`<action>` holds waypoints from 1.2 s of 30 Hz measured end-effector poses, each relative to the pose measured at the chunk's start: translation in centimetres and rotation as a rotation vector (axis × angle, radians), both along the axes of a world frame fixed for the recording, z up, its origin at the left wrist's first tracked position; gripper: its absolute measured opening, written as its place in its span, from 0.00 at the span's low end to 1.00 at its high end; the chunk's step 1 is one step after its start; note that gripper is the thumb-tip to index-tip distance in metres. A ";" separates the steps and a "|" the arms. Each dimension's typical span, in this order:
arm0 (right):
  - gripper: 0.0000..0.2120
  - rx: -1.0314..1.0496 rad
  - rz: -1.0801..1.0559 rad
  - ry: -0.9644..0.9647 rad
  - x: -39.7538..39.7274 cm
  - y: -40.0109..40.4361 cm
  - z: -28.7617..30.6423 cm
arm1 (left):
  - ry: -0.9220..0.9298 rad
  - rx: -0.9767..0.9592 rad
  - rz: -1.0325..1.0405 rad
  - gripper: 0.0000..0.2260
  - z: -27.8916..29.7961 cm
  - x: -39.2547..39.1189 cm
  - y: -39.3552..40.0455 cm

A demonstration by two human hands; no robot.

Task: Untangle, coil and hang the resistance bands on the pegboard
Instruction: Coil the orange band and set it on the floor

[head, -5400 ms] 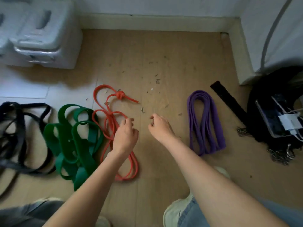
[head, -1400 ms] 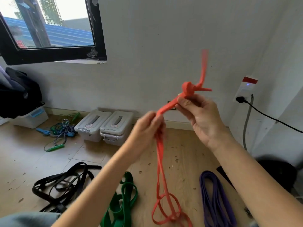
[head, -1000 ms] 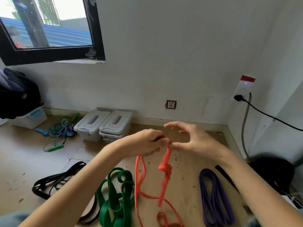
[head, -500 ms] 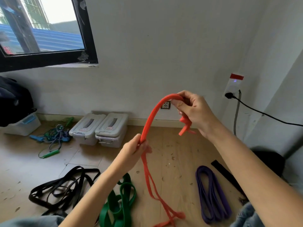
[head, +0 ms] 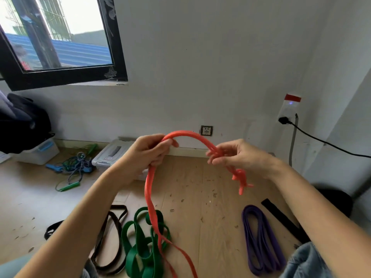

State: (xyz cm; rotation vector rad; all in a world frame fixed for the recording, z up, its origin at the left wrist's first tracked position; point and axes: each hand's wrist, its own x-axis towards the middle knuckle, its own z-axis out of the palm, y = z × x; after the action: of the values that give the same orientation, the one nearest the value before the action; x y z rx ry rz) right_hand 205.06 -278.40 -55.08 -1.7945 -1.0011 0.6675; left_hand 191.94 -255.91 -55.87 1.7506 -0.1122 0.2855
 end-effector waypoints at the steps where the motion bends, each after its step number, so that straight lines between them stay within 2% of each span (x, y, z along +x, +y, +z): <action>1: 0.19 -0.006 0.046 0.006 -0.5 0.5 -0.1 | 0.005 0.103 -0.060 0.10 0.7 0.3 -0.4; 3: 0.19 0.047 0.100 0.002 -1.5 1.5 0.0 | 0.027 0.287 -0.128 0.11 1.3 0.9 -1.5; 6: 0.15 0.211 0.026 0.000 -2.1 2.4 1.3 | 0.010 0.503 0.040 0.10 -0.8 1.7 -2.6; 8: 0.14 0.322 -0.019 0.040 -2.0 2.4 2.1 | 0.093 0.558 0.132 0.08 -4.3 1.6 -3.0; 11: 0.13 0.411 -0.103 0.081 -1.6 2.2 2.1 | 0.264 0.677 0.056 0.04 -9.2 0.7 -3.4; 13: 0.13 0.278 -0.111 0.013 -1.1 1.0 1.3 | 0.344 0.636 0.045 0.07 -9.0 0.2 -2.4; 14: 0.12 0.140 -0.076 -0.043 -0.8 0.3 0.7 | 0.339 0.515 0.085 0.09 -7.7 0.0 -1.8; 16: 0.10 -0.114 0.024 -0.083 -0.7 -0.9 -0.9 | 0.217 0.273 0.120 0.10 -4.1 -0.1 -0.7; 17: 0.11 -0.161 0.060 -0.057 -0.8 -1.0 -1.7 | 0.150 0.263 0.073 0.10 -2.0 -0.1 -0.7; 20: 0.13 -0.016 0.091 0.025 -1.9 0.3 -2.4 | 0.089 0.416 -0.141 0.10 2.3 0.5 -2.6; 22: 0.12 0.140 0.075 0.045 -2.1 1.1 -1.5 | 0.077 0.491 -0.159 0.10 2.8 1.3 -3.8; 26: 0.09 0.296 0.040 0.026 -1.5 0.8 0.2 | 0.034 0.668 -0.025 0.07 -1.6 1.7 -3.5; 30: 0.07 0.341 -0.025 0.048 -1.0 0.0 -0.1 | 0.198 0.774 -0.039 0.05 -6.3 1.1 -2.6; 32: 0.06 0.306 -0.023 0.051 -0.5 -0.8 -0.5 | 0.200 0.704 -0.038 0.06 -5.9 0.7 -1.6; 35: 0.09 0.076 0.087 0.011 -0.6 -1.3 -1.1 | 0.079 0.443 -0.074 0.07 -2.8 0.3 -1.2; 36: 0.10 0.037 0.111 0.007 -0.9 -0.9 -1.3 | 0.024 0.429 -0.090 0.07 -1.6 0.5 -1.5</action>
State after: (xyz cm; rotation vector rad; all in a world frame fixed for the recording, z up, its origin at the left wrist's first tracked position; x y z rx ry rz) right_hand 204.17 -279.31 -56.42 -1.7135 -1.1079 0.7185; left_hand 192.43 -257.40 -57.51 2.1669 -0.2485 0.1826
